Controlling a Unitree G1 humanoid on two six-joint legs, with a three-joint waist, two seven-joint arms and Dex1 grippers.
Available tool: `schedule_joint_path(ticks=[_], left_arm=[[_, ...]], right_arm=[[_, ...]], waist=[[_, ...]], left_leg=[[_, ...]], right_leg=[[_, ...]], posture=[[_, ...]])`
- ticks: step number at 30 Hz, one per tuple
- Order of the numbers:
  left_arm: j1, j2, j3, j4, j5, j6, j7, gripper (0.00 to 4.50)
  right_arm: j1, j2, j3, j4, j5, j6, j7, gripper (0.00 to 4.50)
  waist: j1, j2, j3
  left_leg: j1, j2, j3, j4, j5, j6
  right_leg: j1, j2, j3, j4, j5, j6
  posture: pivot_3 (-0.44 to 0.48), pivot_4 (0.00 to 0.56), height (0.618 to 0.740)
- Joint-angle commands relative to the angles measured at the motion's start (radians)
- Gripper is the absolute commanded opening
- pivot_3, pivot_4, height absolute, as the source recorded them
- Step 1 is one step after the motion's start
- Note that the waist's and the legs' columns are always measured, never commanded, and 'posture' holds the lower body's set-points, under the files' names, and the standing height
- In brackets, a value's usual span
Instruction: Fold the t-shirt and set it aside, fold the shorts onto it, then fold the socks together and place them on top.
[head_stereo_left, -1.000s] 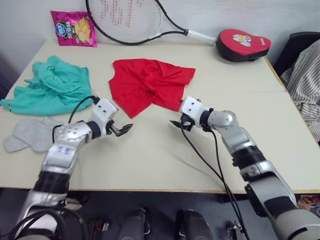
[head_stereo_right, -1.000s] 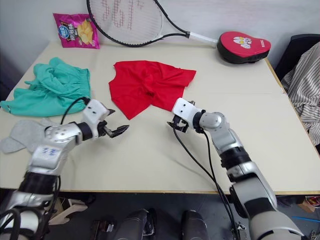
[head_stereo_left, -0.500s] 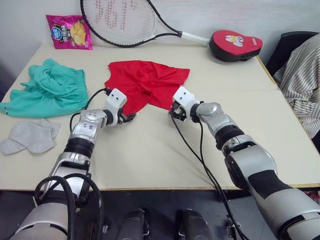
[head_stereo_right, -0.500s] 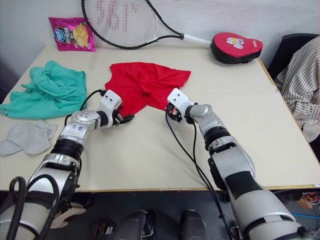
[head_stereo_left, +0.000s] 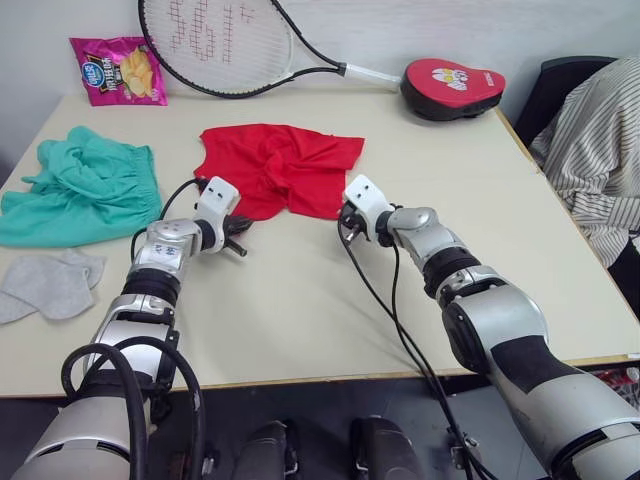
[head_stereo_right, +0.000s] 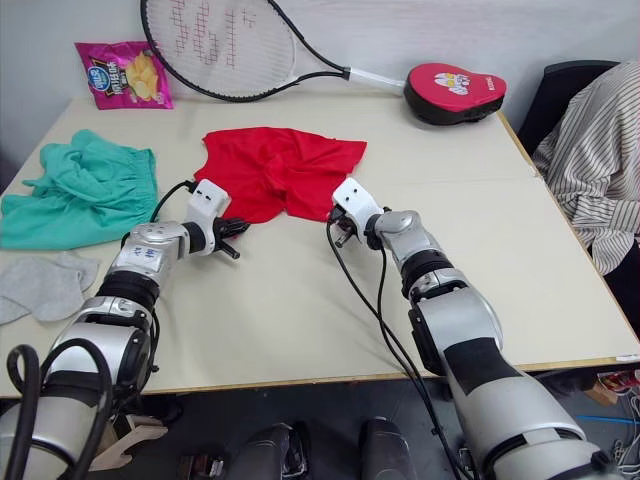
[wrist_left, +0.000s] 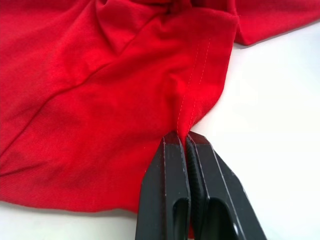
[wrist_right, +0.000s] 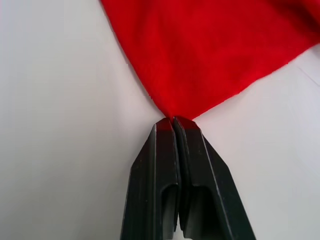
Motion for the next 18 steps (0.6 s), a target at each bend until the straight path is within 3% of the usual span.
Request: schedule_joint_path(ticks=[1,4,9,13,18], left_arm=[[0.099,0.056,0.023,-0.053,-0.009,0.0,-0.076,0.02],[0.199,0.111,0.056,-0.254,-0.062,-0.007,-0.184,0.02],[0.428,0.234,0.105,-0.672,-0.161,0.136,-0.319,0.02],[0.644,0.318,0.198,-0.967,-0.289,0.195,-0.424,0.02],[0.926,0.384,0.327,-1.187,-0.361,0.18,-0.49,0.02]], right_arm=[[0.01,-0.035,-0.039,-0.037,0.041,-0.019,0.087,0.0],[0.04,-0.088,-0.039,-0.088,0.053,-0.055,0.227,0.0],[0.143,-0.214,-0.025,-0.272,0.08,-0.028,0.442,0.0],[0.316,-0.355,-0.018,-0.574,0.117,0.066,0.591,0.0],[0.606,-0.538,-0.042,-0.993,0.187,0.191,0.694,0.0]], waist=[[-0.011,0.0,0.0],[-0.018,0.0,0.0],[-0.015,0.0,0.0],[-0.007,0.001,0.001],[0.014,0.002,0.002]], left_leg=[[0.0,0.0,0.0,-0.001,0.0,0.0],[0.0,0.0,0.001,-0.004,0.0,-0.001],[0.0,0.0,0.001,-0.006,-0.002,0.0],[-0.001,0.0,0.0,-0.005,-0.005,0.002],[-0.003,0.0,0.0,-0.005,-0.011,-0.005]], right_leg=[[0.0,0.0,0.0,0.0,0.0,0.0],[-0.001,0.0,0.0,0.0,0.0,0.0],[-0.003,0.0,0.001,-0.001,0.0,0.0],[-0.002,-0.001,0.003,-0.006,0.0,0.0],[0.0,-0.002,0.003,-0.016,-0.001,-0.002]], posture=[[0.0,0.15,0.74],[0.0,0.15,0.74],[0.0,0.15,0.74],[0.0,0.15,0.74],[0.0,0.15,0.74]])
